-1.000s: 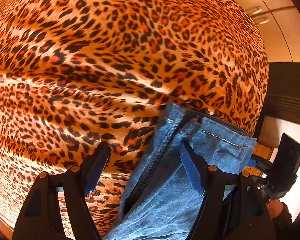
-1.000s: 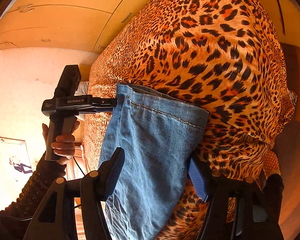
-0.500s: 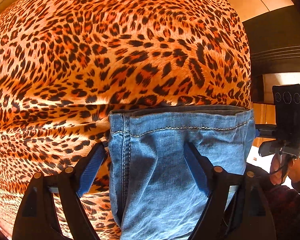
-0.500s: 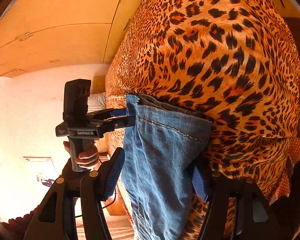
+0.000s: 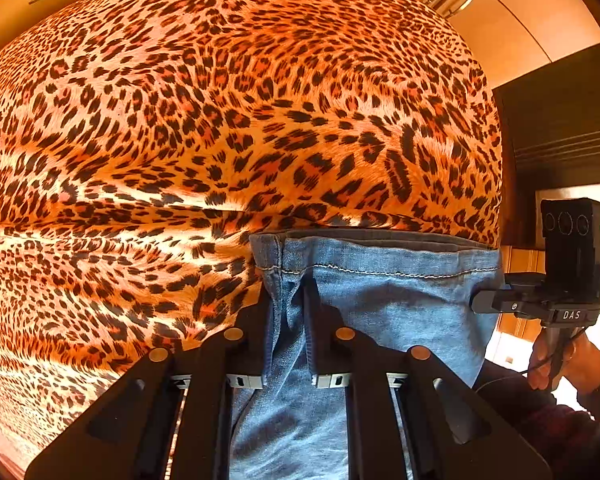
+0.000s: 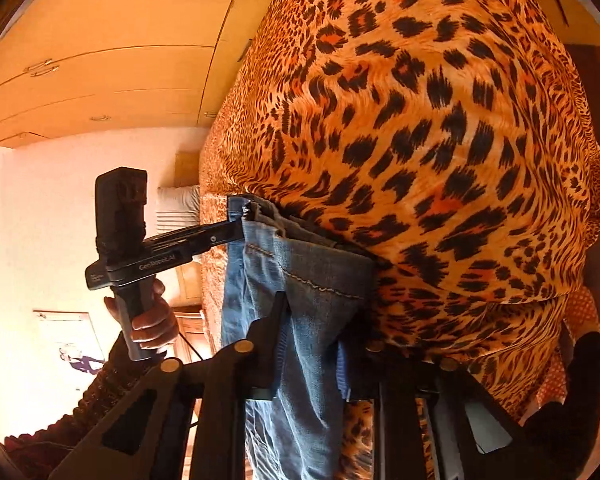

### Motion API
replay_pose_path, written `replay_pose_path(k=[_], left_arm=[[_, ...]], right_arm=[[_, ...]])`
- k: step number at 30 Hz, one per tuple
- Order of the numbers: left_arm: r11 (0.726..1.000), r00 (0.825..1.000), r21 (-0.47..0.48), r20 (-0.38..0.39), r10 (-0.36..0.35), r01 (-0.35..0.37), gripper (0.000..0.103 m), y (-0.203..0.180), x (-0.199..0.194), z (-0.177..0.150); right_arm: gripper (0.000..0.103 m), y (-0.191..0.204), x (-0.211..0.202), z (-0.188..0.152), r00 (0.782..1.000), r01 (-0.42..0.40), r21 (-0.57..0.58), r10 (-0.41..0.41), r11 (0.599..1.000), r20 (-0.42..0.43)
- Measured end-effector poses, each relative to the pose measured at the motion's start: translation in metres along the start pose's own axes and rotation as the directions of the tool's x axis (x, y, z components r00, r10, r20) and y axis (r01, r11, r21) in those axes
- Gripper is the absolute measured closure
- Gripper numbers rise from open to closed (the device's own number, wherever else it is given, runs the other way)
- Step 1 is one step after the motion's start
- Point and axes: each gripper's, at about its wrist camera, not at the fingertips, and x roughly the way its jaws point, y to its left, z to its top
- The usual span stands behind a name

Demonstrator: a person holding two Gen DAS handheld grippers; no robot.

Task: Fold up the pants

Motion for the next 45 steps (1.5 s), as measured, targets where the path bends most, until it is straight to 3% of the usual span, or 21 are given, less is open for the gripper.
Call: replay_pose_path(k=[11,14,19,22,26,28,30,31,33,37,45], left_arm=[[0.994,0.993,-0.102,0.116,-0.036,0.048,0.095,0.008,-0.048,-0.053],[0.991,0.998,-0.131,0.064,0.021,-0.012,0.095,0.032,-0.048,-0.054],[0.988,0.997,-0.138,-0.018,0.07,-0.072,0.095,0.041,-0.023,-0.04],[0.993,0.996,-0.097,-0.061,0.066,-0.071,0.094,0.04,-0.01,-0.029],[0.995,0.993,-0.007,-0.057,0.104,-0.104,0.084,0.033,-0.004,-0.011],[0.996,0.996,0.04,-0.041,0.081,-0.079,0.083,0.03,-0.009,-0.006],[0.996,0.998,0.076,-0.041,0.038,-0.035,0.064,0.027,-0.011,-0.002],[0.997,0.999,0.078,-0.038,0.02,-0.017,0.042,0.03,-0.014,-0.002],[0.997,0.999,0.076,-0.043,-0.004,0.007,0.029,0.027,-0.009,0.003],[0.997,0.997,0.071,-0.076,-0.004,0.009,0.029,0.018,0.012,0.011],[0.981,0.998,0.181,-0.013,0.068,-0.064,0.019,-0.007,0.028,0.02]], right_arm=[[0.087,0.077,0.005,-0.003,0.997,-0.026,-0.253,0.007,0.967,-0.076],[0.084,0.081,0.017,0.0,0.995,0.037,-0.256,-0.058,0.966,-0.076],[0.083,0.049,0.028,0.017,0.984,0.161,-0.167,-0.172,0.973,-0.056],[0.082,0.035,0.03,0.019,0.986,0.154,-0.112,-0.16,0.982,-0.049],[0.077,0.028,0.033,0.017,0.992,0.116,-0.08,-0.12,0.99,-0.048],[0.073,0.023,0.033,0.016,0.993,0.103,-0.069,-0.106,0.992,-0.053],[0.073,0.019,0.034,0.017,0.993,0.099,-0.062,-0.102,0.993,-0.058],[0.073,0.012,0.033,0.019,0.993,0.097,-0.06,-0.101,0.993,-0.061],[0.072,0.009,0.033,0.022,0.993,0.09,-0.055,-0.093,0.994,-0.067],[0.07,0.012,0.042,0.035,0.994,0.082,-0.054,-0.085,0.995,-0.072],[0.07,0.01,0.047,0.045,0.997,0.047,-0.03,-0.049,0.998,-0.055]])
